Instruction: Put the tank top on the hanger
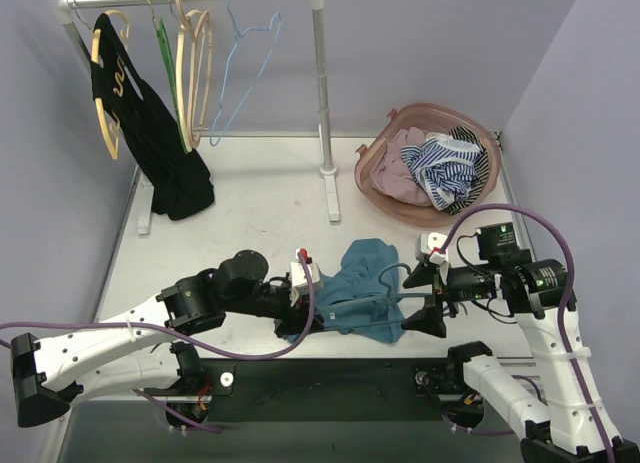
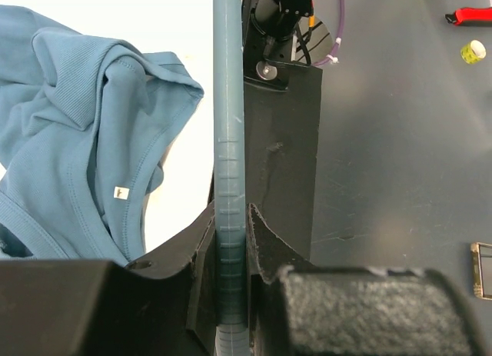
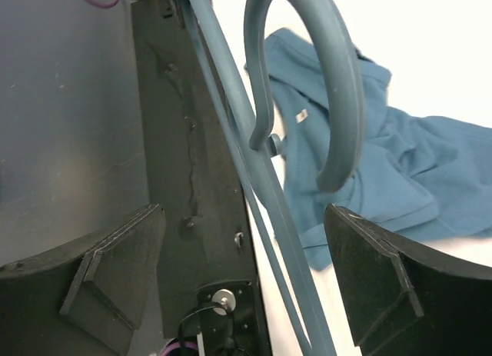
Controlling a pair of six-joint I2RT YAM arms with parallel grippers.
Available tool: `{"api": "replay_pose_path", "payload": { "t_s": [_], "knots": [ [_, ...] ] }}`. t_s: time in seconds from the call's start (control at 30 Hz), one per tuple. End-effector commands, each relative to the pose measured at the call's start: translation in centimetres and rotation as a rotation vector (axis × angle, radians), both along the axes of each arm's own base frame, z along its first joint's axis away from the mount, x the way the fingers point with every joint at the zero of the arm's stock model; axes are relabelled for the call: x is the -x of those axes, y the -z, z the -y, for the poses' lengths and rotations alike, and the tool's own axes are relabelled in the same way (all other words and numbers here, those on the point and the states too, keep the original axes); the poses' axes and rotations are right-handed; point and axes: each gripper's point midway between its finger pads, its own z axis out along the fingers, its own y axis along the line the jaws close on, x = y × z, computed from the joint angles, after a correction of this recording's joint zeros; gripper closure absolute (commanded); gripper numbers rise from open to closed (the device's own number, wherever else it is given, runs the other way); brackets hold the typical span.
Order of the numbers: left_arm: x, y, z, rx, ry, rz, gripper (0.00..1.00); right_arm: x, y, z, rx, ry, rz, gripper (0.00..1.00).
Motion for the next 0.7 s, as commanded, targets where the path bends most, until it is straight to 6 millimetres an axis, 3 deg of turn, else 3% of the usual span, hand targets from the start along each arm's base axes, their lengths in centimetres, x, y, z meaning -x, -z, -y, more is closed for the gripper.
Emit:
{"api": "replay_pose_path", "payload": {
  "t_s": [0.0,0.1,0.2,0.23,0.33,0.4,0.43,0.57,0.6,0.67],
  "knots": [
    [0.2,-3.6,0.9,0.104,0.05,0.068,1.0,1.5,1.4,-0.5,0.0,-0.083,-0.066,0.14],
    [0.0,-3.9,1.2,0.117,0.05,0.08,1.0,2.0,2.1,-0.5,0.002,-0.092,-0.092,0.17],
    [-0.4,-3.7,1.4,0.118,0.035,0.094,1.0,2.2,2.3,-0.5,0.0,-0.092,-0.109,0.31],
    [-0.7,-3.7,1.4,0.121,0.022,0.102,1.0,2.3,2.4,-0.5,-0.003,-0.093,-0.11,0.47],
    [-1.2,-3.6,1.6,0.131,0.003,0.119,1.0,2.2,2.4,-0.5,-0.001,-0.09,-0.095,0.78],
    [-1.5,-3.4,1.7,0.13,-0.017,0.122,1.0,2.0,2.4,-0.5,-0.003,-0.086,-0.082,0.87],
    [-1.7,-3.3,1.7,0.131,-0.028,0.125,1.0,2.0,2.4,-0.5,-0.002,-0.082,-0.08,0.98],
    [-3.2,-2.9,1.3,0.121,-0.128,0.123,1.0,1.2,1.9,-0.4,-0.011,-0.029,-0.057,1.0],
    [-4.1,-2.7,1.0,0.11,-0.184,0.127,0.82,0.8,2.1,-0.1,0.006,0.002,-0.055,1.0],
    [-5.2,-2.3,0.0,0.083,-0.282,0.096,0.56,0.1,1.8,0.5,0.032,0.051,-0.016,1.0]
  ]
}}
